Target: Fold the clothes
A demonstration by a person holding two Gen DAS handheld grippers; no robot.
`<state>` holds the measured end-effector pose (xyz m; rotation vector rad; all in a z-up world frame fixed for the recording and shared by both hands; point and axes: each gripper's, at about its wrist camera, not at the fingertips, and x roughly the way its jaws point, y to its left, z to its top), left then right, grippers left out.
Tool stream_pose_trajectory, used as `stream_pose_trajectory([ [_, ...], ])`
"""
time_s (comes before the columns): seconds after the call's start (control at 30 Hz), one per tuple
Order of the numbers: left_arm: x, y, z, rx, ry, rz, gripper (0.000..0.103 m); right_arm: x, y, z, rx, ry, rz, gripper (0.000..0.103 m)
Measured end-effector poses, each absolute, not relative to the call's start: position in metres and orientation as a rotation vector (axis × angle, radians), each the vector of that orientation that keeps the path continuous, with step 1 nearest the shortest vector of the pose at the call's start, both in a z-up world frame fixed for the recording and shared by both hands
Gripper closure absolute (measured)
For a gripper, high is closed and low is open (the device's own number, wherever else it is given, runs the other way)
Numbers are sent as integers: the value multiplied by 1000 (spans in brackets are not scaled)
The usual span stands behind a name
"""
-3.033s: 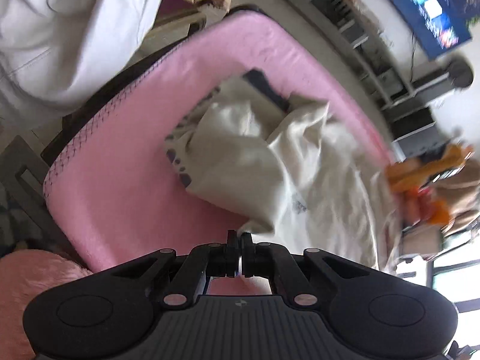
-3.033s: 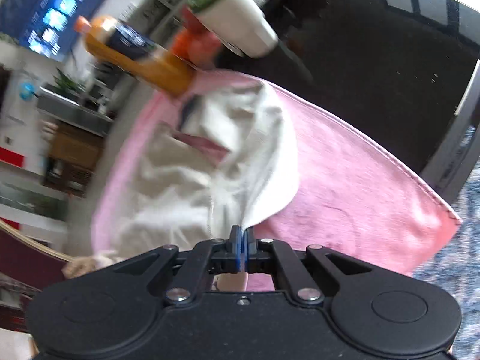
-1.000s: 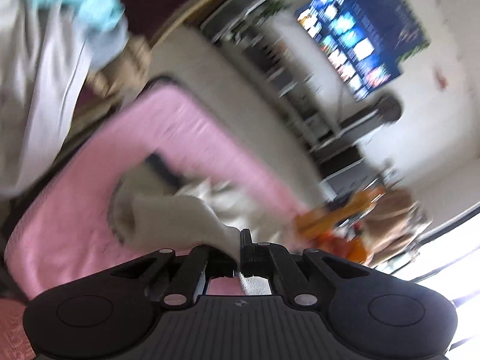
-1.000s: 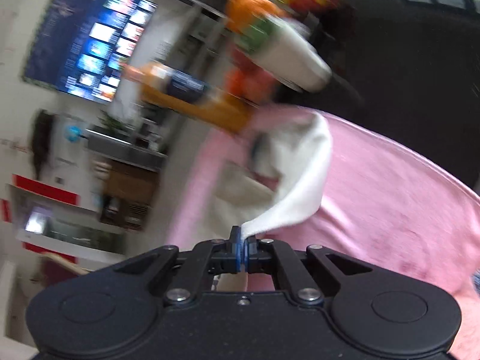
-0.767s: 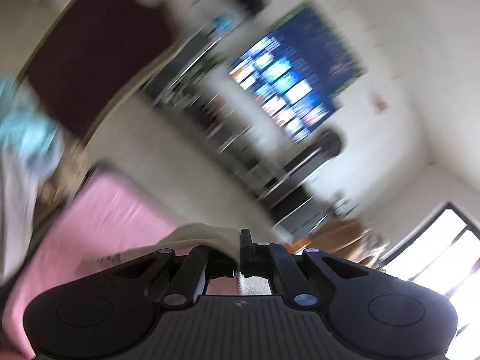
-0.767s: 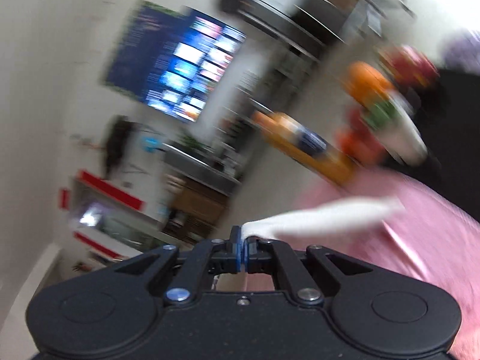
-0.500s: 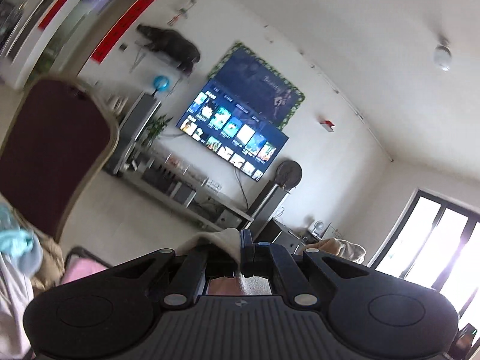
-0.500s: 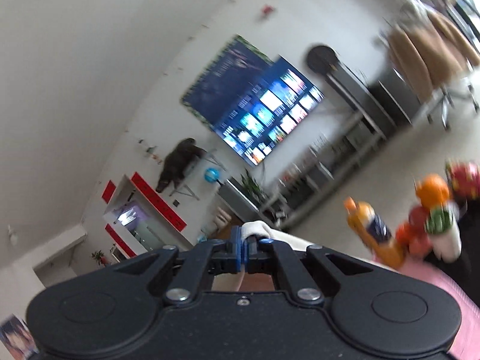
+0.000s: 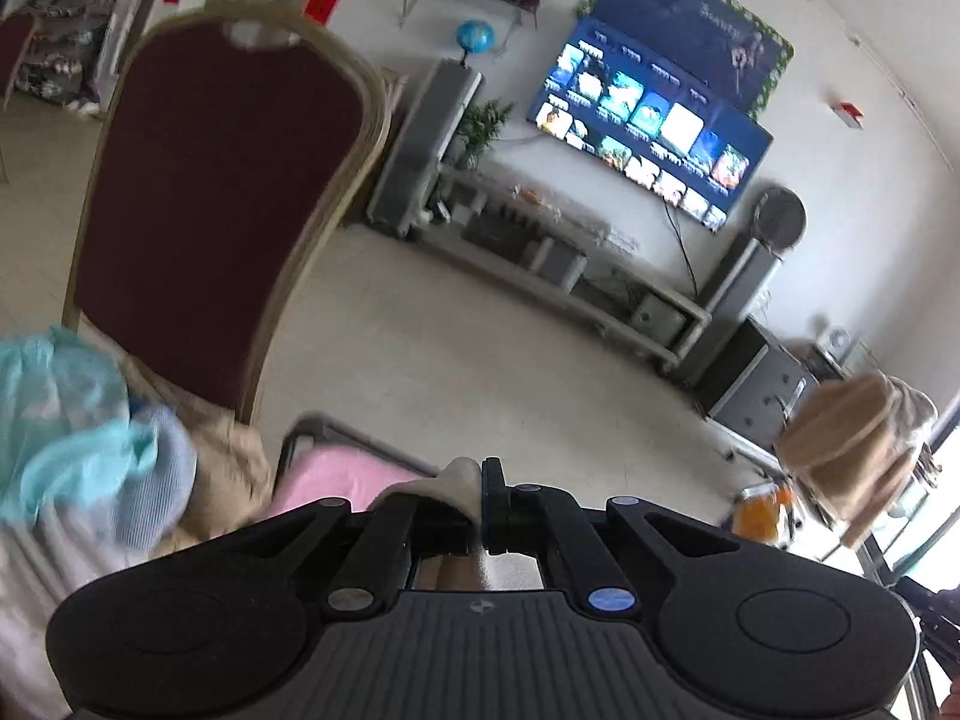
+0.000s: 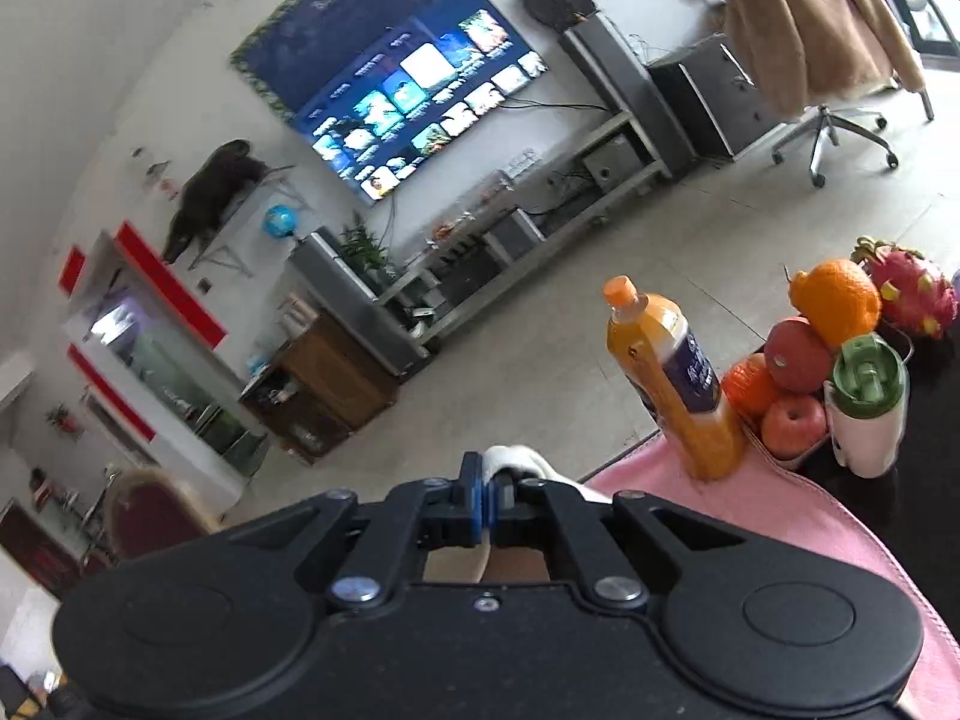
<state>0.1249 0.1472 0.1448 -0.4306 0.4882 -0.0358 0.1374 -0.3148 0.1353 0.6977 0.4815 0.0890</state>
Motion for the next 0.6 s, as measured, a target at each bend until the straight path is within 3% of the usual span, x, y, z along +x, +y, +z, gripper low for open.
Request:
stream_pose_trajectory([
  [0.17,99,139,176,-348,328,-86,103,125,-309,185,591,274,162,101],
  [0.27,86,134,183,-307,264,-114,103,108,-319,168,571,275,173,101],
  [0.4,87,127,86,-337,470,-82,103,109,-328,83,563,448,126,101],
  [0.6,104,123,-103,-446,880,112,103,115,-333,-102,692,833,-11,101],
])
